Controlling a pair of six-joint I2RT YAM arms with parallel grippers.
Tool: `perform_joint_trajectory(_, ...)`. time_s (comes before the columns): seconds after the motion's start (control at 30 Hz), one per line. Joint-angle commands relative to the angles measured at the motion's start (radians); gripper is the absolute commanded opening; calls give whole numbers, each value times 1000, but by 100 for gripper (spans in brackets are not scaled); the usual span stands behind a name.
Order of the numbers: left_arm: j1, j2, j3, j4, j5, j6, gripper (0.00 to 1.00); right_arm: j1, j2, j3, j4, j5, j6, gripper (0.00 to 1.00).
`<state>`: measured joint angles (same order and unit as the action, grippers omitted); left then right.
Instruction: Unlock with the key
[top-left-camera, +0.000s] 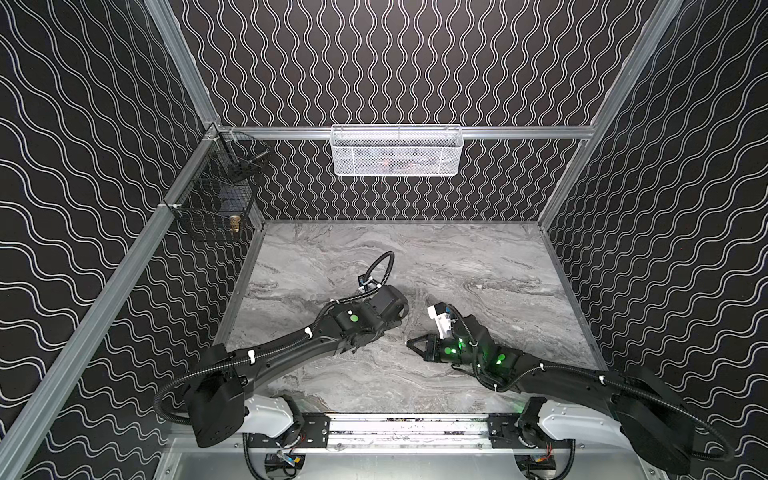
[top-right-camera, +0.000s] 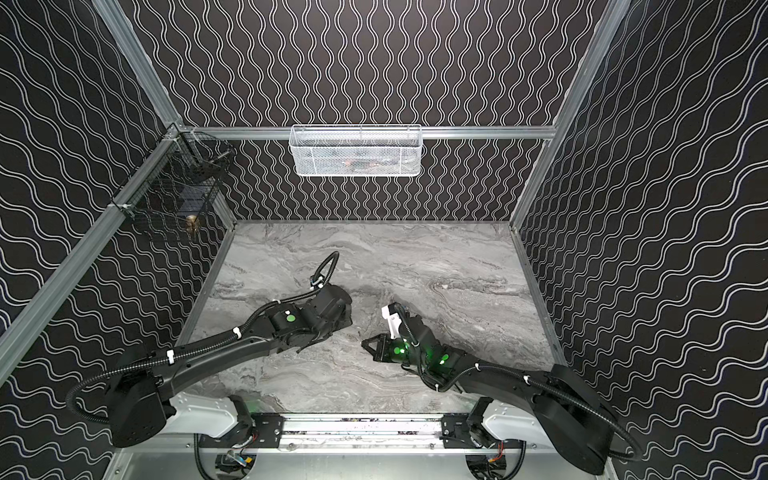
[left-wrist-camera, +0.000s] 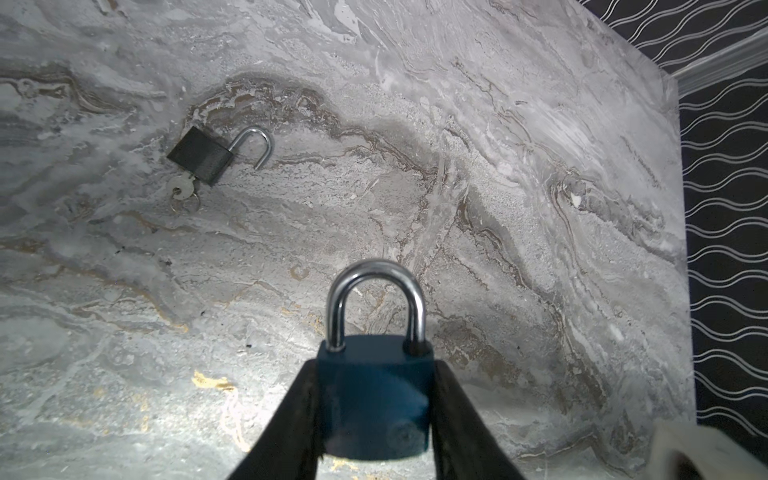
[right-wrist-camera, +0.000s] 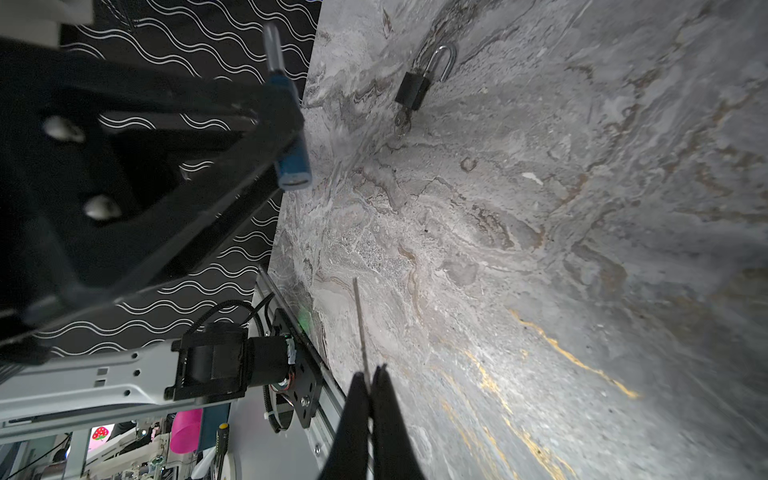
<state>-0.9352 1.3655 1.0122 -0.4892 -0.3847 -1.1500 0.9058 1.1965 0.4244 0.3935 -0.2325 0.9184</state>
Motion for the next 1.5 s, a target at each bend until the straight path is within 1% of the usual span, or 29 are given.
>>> perform_joint_trajectory(0.0, -6, -5, 8, 21, -33, -29, 17, 21, 19, 19, 100, 64, 29, 0)
perform_joint_trajectory(0.07, -10, 3, 12, 15, -37, -31, 17, 35, 23, 20, 106, 111, 34, 0)
perform_joint_trajectory(0.3, -13, 16, 8, 44, -10, -40, 16, 62, 52, 31, 155, 135, 47, 0)
perform_joint_trajectory(0.4, -13, 18, 10, 40, -5, -51, 16, 64, 62, 28, 192, 131, 57, 0)
perform_joint_trajectory(0.5, -13, 19, 8, 43, -8, -47, 16, 65, 80, 54, 185, 113, 42, 0)
perform_joint_trajectory(0.77, -14, 16, 8, 46, -1, -47, 16, 64, 110, 57, 214, 116, 52, 0)
perform_joint_trajectory(1.03, -16, 18, 2, 66, 16, -44, 15, 63, 103, 46, 214, 150, 65, 0)
perform_joint_trajectory(1.47, -19, 18, 2, 71, 12, -35, 14, 61, 107, 17, 240, 151, 64, 0)
